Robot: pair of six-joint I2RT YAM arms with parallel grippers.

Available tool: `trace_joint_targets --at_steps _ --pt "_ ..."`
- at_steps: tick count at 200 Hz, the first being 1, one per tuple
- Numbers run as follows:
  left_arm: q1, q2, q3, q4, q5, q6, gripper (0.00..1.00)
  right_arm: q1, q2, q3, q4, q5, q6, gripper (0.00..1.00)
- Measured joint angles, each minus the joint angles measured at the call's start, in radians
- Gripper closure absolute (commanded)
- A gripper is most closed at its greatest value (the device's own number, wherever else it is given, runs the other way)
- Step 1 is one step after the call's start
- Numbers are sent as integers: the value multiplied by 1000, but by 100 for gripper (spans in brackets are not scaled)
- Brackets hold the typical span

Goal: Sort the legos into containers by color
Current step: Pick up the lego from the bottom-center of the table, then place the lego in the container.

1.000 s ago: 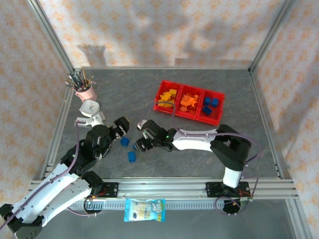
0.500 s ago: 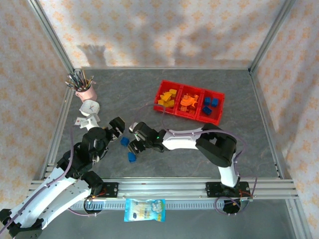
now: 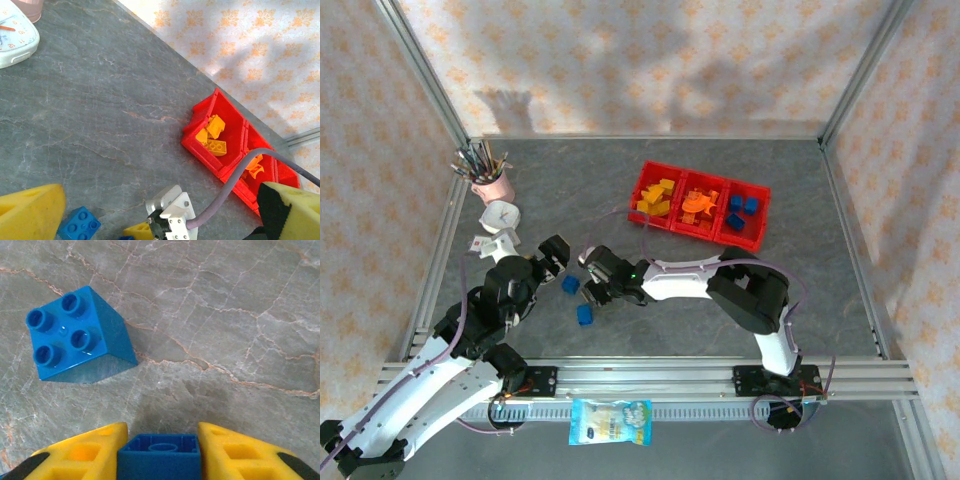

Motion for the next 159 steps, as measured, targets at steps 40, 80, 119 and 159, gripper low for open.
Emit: trace_joint_targets --at_steps 40,80,119,159 --pt "0 6 0 0 4 2 1 -5 -38 -16 -16 6 29 73" --pt "0 61 3 28 39 24 1 -86 -240 -113 -49 28 99 73" --pt "0 178 26 124 126 65 1 -257 -443 -179 -125 113 180 73" --pt "-1 354 62 266 246 106 1 -569 -576 -237 -184 177 230 72"
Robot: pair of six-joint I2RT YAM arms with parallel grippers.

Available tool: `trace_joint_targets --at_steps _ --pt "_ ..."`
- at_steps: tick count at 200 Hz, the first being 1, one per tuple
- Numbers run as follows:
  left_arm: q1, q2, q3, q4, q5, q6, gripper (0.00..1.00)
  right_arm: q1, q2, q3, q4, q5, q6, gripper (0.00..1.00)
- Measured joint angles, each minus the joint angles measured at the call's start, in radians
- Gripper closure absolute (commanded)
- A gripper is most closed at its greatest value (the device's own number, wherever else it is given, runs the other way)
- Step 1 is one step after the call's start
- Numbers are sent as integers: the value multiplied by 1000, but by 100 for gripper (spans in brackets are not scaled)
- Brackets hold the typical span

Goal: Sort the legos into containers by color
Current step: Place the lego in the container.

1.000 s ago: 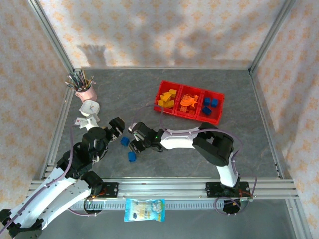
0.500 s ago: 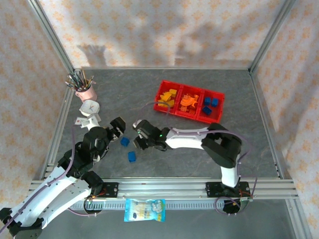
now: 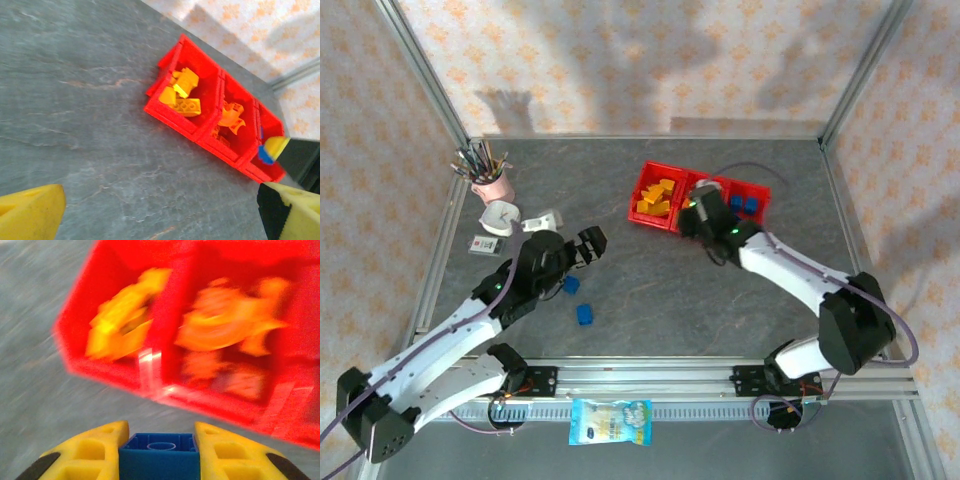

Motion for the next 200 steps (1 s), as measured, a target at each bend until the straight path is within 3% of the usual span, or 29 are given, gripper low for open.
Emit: trace_joint_targets --at_steps 47,82,103,143,200 --pt "-2 185 63 118 88 38 1 -261 52 19 -6 31 -3 71" --pt "-2 235 90 154 113 57 1 -320 197 95 -2 43 -26 43" --pt "-2 235 98 160 111 65 1 -322 221 118 1 30 -40 36" --pt "-2 196 95 161 98 74 1 -263 205 138 -2 9 -58 32" --pt "-2 22 56 80 22 42 1 51 86 111 -5 -23 -55 28"
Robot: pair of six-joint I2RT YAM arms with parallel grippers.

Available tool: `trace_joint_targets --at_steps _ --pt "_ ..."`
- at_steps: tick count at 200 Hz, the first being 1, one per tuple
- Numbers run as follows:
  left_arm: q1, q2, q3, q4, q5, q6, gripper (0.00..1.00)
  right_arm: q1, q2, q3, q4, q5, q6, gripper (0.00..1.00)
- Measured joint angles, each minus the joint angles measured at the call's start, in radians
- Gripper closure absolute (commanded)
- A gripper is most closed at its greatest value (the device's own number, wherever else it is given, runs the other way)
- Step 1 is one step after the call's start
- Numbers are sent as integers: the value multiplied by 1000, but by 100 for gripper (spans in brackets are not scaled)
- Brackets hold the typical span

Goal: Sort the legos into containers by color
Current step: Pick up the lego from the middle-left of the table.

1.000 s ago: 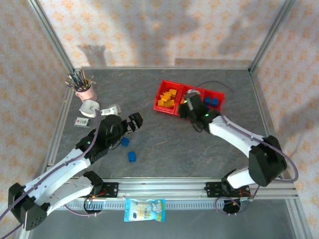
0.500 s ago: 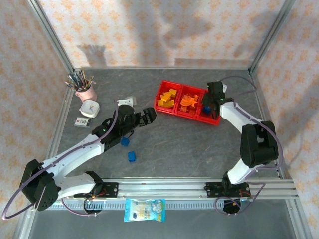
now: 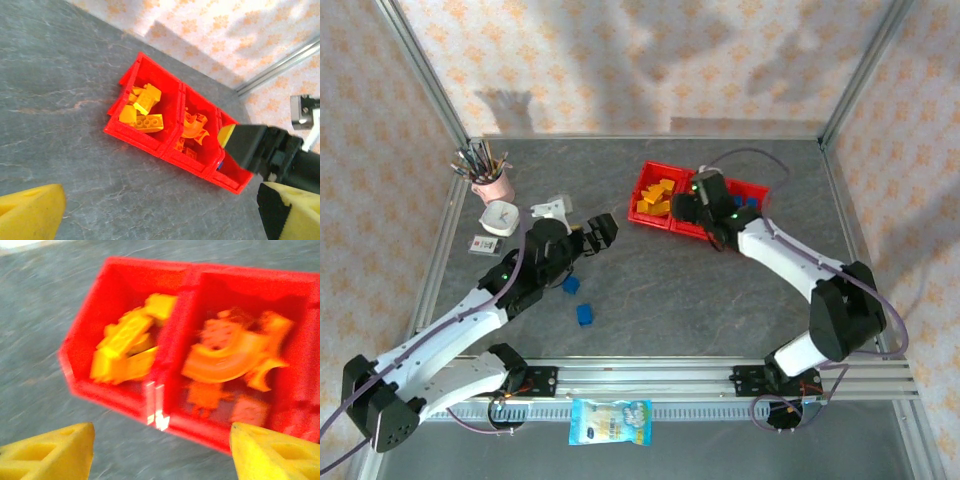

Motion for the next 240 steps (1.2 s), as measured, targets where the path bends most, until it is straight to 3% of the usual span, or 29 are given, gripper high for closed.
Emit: trace_joint_targets --at_steps 42,72,152,191,240 --pt "0 -119 -42 -129 -60 -56 1 227 19 -19 41 -23 21 22" --pt "1 -224 -52 -235 -114 -114 1 370 134 22 104 -51 8 20" --pt "3 -409 -32 -506 -282 -246 1 545 485 281 171 -152 -123 23" --pt "5 -422 -30 -548 -313 -261 1 552 623 387 159 -160 -175 36" --pt "8 -422 -30 -550 -316 -261 1 552 672 415 120 -132 -212 69"
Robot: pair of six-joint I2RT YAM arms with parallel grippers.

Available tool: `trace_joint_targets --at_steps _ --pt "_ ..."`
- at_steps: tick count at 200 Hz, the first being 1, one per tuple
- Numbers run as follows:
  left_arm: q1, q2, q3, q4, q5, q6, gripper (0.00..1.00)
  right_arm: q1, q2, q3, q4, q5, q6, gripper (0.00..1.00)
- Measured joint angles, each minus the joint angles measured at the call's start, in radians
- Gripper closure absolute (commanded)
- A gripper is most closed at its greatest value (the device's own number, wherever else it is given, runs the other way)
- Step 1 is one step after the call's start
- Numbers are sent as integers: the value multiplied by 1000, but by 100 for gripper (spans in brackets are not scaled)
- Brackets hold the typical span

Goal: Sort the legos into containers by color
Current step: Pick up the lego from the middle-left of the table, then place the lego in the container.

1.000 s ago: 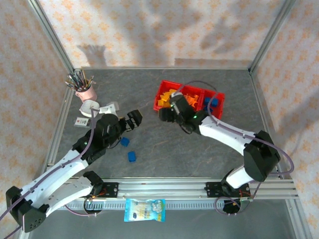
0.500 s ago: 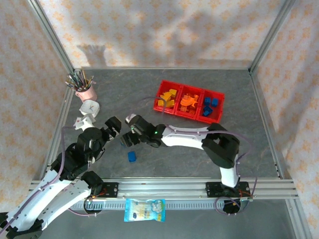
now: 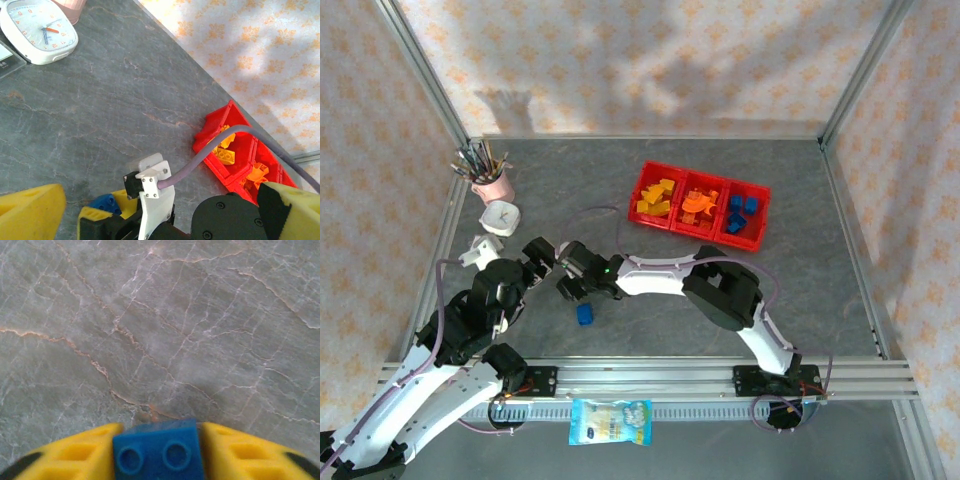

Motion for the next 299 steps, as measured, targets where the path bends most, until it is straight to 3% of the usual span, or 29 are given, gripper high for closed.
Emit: trace_joint_targets --at_steps 19,44,86,121,147,192,213,235,276,299 --pt "0 0 0 2 1 1 1 0 -2 2 -2 21 3 78" --pt "0 9 0 21 12 12 1 -2 -52 -44 -5 43 26 79" --pt "0 111 5 146 95 89 1 -88 -362 -252 -26 94 128 79" --pt "0 295 20 325 232 180 1 -277 -601 -380 -63 177 235 79" --pt "0 460 39 460 346 241 1 -480 -721 -483 -114 221 278 78" --pt "0 714 114 641 509 305 1 -832 -751 -517 -138 230 278 78" --pt "0 779 140 686 545 320 1 -912 -677 -491 -128 222 265 67" --pt "0 800 148 704 555 327 1 -933 -573 -439 -121 202 238 44" --pt "0 776 147 698 530 327 1 -912 -512 -356 -126 142 195 34" --pt "0 692 122 673 483 325 1 -832 -554 -366 -131 135 187 30"
